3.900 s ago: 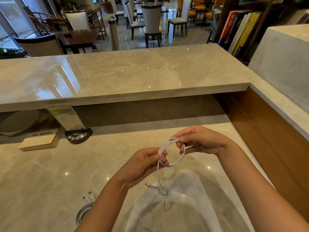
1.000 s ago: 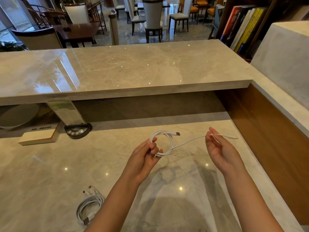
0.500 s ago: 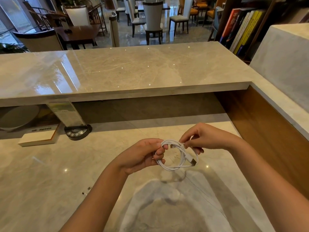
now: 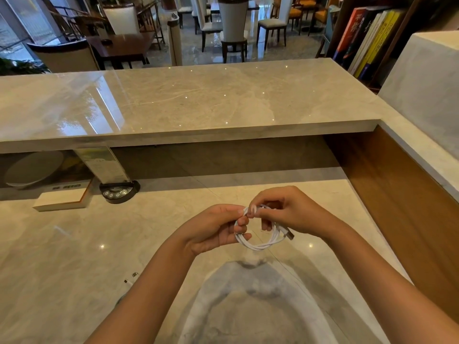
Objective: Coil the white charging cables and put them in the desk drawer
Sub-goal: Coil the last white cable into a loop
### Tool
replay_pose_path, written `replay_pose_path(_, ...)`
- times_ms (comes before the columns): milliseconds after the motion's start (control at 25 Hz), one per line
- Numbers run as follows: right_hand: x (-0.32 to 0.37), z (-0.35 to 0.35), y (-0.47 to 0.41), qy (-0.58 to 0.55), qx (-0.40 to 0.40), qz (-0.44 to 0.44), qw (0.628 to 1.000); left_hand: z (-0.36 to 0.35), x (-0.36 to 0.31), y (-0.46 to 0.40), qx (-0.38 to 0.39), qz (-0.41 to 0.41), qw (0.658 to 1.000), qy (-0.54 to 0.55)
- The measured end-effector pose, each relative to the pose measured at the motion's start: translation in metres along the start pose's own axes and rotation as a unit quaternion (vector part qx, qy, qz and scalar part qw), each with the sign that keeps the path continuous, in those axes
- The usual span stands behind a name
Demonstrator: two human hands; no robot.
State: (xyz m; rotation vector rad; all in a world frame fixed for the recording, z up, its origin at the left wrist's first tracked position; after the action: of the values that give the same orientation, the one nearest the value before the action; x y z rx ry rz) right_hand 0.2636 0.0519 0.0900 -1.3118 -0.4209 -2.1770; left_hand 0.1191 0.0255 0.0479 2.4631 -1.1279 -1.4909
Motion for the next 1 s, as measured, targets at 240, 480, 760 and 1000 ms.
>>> replay_pose_path(240, -0.008, -0.002, 0.0, 0.038, -0.13, 0.015, 0.991, 0.008, -0.003, -0.002, -0.044, -0.019, 0.999, -0.001)
replay_pose_path(480, 0.002, 0.024, 0.001, -0.161, -0.253, 0.032, 0.953, 0.005, 0.004, -0.004, -0.044, -0.007, 0.999, 0.009)
replay_pose_path(760, -0.014, 0.0, -0.006, 0.049, -0.025, -0.122, 0.991, 0.006, 0.008, -0.004, -0.019, 0.05, 0.99, -0.127)
replay_pose_path(1000, -0.024, -0.011, -0.001, 0.072, 0.036, -0.15, 0.985, 0.002, 0.012, -0.006, -0.009, 0.079, 0.984, -0.161)
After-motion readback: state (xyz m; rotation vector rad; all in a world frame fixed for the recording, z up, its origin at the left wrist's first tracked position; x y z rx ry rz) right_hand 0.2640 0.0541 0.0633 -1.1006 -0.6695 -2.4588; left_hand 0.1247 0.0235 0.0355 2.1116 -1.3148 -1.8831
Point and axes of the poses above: each hand's wrist, its own y-axis away from the middle knuckle, its own z-axis out of the back of the hand, x = y × z, the point moved 4 cm from there along -y, towards the middle knuckle
